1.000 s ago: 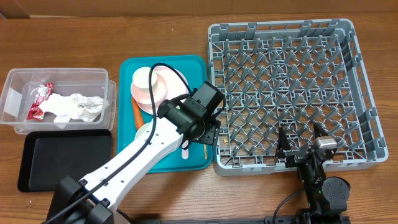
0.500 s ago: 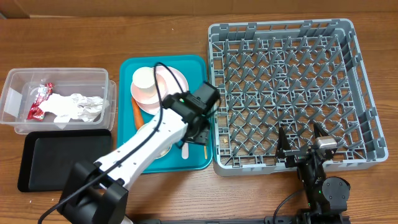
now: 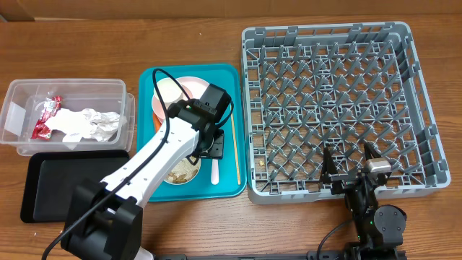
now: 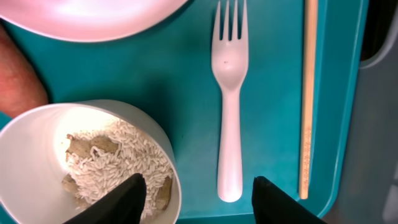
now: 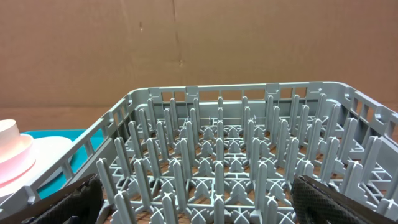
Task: Sort waste into correct bins and load items into the dishwasher
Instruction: 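Move the left gripper to the rice bowl rim and grasp it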
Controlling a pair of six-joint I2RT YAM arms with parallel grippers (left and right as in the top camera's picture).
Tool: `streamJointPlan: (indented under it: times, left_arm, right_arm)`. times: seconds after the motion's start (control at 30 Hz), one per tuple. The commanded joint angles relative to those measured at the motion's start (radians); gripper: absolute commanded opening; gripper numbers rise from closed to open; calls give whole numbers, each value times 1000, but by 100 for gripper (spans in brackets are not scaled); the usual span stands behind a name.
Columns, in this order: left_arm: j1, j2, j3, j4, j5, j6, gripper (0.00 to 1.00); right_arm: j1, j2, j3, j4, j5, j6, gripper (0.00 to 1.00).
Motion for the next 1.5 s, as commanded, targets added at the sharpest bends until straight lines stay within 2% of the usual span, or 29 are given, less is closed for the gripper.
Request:
streamJointPlan:
  times: [0.0, 0.17, 0.23, 0.43, 0.5, 0.73, 1.07, 1.3, 1.47]
  left_arm:
    - [0, 7, -50, 36, -10, 10, 54]
    - [0, 7, -97, 110, -10, 9, 52]
    - [0, 7, -114, 130, -11, 3, 48]
    - [0, 7, -152, 164, -62, -61, 46]
    - [0, 7, -152, 175, -61, -64, 37]
    - [0, 12, -153, 175, -63, -87, 31]
    - [0, 42, -153, 182, -62, -105, 27]
    - [0, 42, -153, 182, -62, -104, 6]
    - [0, 41, -150, 174, -61, -103, 4]
  right_arm:
    - [-3, -8, -11, 5, 2, 5, 100]
    - [-3, -8, -11, 5, 2, 5, 100]
    - [-3, -8, -11, 5, 2, 5, 100]
    - [-4, -8, -11, 5, 2, 5, 100]
    - [-3, -8, -11, 5, 2, 5, 100]
    - [-3, -8, -11, 5, 2, 5, 100]
    - [-3, -8, -11, 5, 2, 5, 100]
    - [-3, -8, -11, 5, 2, 5, 100]
    - [-3, -8, -11, 5, 1, 5, 100]
